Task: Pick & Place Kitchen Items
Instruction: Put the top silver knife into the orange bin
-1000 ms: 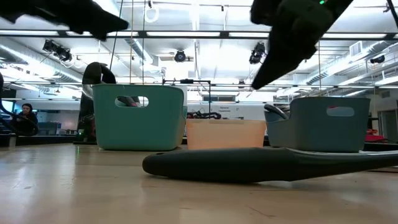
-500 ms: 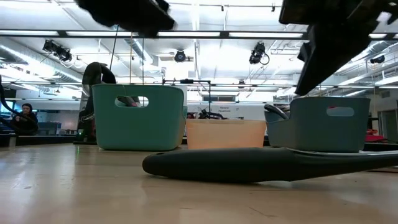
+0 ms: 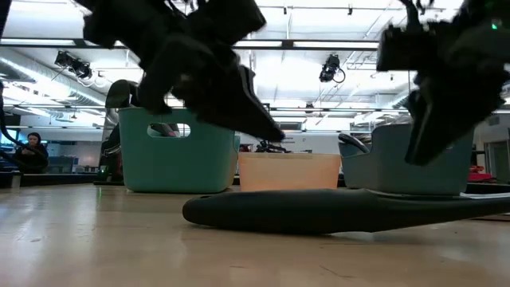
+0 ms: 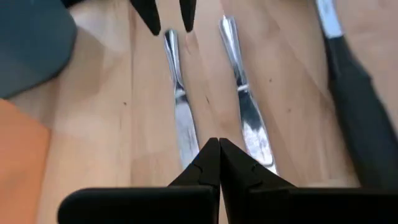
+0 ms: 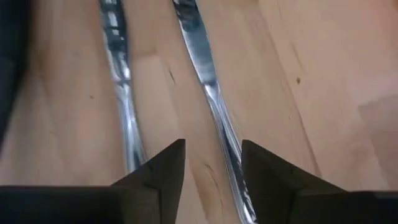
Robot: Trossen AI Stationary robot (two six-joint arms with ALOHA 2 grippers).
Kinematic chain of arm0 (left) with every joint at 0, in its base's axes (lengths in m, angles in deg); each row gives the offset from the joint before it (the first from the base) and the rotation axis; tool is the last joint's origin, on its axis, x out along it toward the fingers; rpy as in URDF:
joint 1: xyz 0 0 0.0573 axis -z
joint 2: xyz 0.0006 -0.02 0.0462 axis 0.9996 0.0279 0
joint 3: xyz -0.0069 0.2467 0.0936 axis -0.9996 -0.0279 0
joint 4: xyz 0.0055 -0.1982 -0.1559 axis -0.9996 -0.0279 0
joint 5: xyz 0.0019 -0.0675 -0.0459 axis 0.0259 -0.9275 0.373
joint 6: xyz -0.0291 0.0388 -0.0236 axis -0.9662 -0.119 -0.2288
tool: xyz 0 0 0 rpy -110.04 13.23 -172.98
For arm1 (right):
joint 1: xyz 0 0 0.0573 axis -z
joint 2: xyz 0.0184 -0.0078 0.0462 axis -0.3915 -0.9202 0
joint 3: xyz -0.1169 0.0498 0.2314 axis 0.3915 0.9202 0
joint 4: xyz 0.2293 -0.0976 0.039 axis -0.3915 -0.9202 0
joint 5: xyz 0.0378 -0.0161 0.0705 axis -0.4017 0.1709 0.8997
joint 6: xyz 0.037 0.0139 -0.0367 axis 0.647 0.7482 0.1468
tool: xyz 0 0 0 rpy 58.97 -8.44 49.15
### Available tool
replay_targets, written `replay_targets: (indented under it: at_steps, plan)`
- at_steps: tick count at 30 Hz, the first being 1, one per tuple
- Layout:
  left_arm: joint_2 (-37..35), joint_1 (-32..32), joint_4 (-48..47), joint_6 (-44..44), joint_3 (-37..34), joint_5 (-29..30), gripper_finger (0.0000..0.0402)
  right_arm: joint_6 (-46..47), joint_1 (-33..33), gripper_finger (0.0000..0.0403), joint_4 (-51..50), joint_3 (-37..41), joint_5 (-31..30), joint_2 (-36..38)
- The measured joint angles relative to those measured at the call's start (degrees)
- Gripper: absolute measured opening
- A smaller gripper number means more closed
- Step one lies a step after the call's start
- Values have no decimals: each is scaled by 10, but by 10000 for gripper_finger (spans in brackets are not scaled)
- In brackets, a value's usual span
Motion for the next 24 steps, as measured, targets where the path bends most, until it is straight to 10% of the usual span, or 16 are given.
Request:
replay_targets:
  at_steps: [24]
  plan:
    - [29, -32, -27, 51, 13, 29, 1, 29, 0, 165, 8, 40, -11, 0]
